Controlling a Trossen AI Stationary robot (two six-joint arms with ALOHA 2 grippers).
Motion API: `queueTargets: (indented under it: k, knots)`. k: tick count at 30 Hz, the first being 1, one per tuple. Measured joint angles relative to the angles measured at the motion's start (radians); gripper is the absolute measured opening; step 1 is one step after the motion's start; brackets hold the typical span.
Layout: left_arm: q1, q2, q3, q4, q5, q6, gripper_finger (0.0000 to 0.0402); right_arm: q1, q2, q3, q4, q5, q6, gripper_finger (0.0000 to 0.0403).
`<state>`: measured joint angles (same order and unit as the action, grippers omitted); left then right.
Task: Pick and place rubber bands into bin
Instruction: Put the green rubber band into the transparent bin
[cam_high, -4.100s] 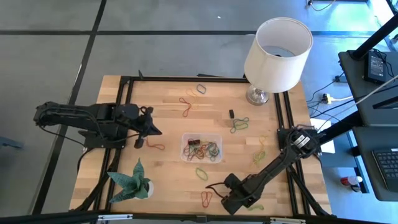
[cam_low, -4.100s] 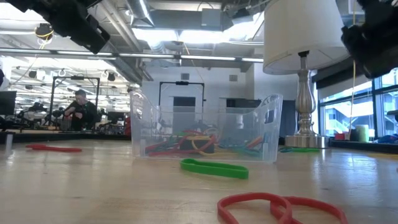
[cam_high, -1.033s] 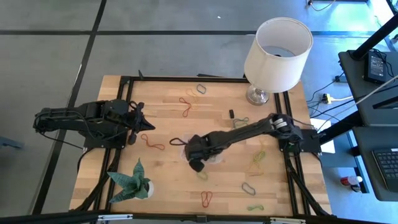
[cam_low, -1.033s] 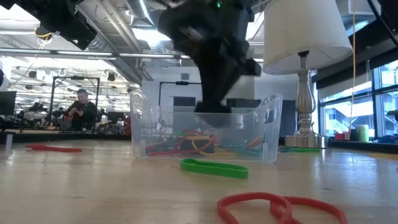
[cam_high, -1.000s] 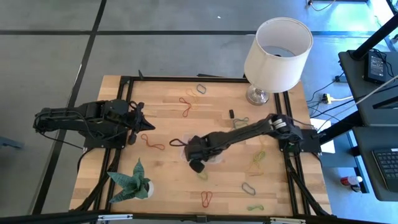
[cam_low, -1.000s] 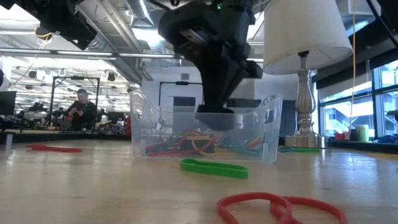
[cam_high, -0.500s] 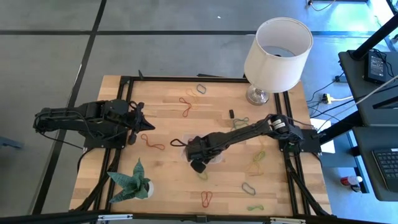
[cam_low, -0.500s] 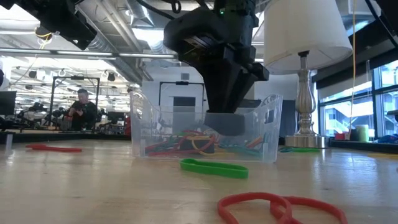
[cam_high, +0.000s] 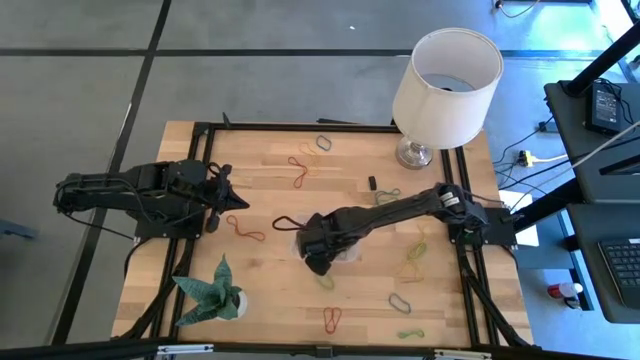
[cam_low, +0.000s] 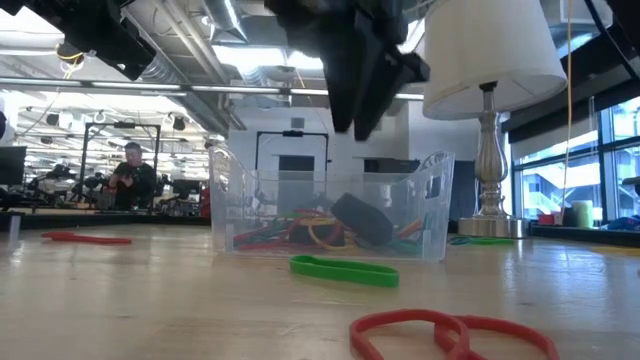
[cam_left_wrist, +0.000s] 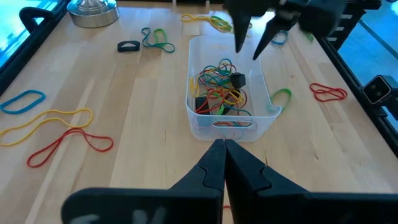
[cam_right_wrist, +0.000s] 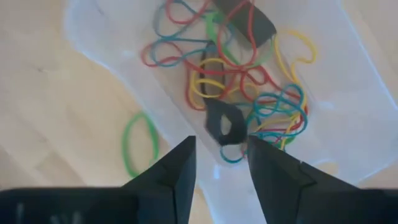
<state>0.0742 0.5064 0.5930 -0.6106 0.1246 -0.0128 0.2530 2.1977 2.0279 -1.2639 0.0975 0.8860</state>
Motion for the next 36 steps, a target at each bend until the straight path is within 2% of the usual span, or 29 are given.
queueTargets:
  k: [6, 13, 20, 23, 28, 32, 36]
  knots:
    - [0.0, 0.0, 0.0, 0.0, 0.0, 0.0, 0.0005, 0.064, 0.0, 0.087, -0.068, 0.044, 0.096, 0.0129]
    - [0.0, 0.0, 0.0, 0.0, 0.0, -0.002, 0.0002, 0.264, 0.0, 0.108, -0.087, 0.257, 0.388, 0.0088]
    - [0.0, 0.0, 0.0, 0.0, 0.0, 0.0, 0.0004, 0.387, 0.0, -0.033, 0.082, 0.301, 0.615, 0.0083]
    - [0.0, 0.0, 0.0, 0.001, 0.0, 0.0, 0.0002, 0.408, 0.0, -0.132, 0.218, 0.301, 0.681, 0.0089]
    - [0.0, 0.0, 0.0, 0.001, 0.0, -0.001, 0.0005, 0.414, 0.0, -0.32, 0.499, 0.31, 0.688, 0.0109]
    - [0.0, 0.0, 0.0, 0.003, 0.0, 0.0, 0.0005, 0.414, 0.001, -0.443, 0.69, 0.392, 0.678, 0.014]
    - [0.0, 0.0, 0.0, 0.005, 0.0, -0.001, 0.0002, 0.413, 0.001, -0.501, 0.719, 0.427, 0.674, 0.018]
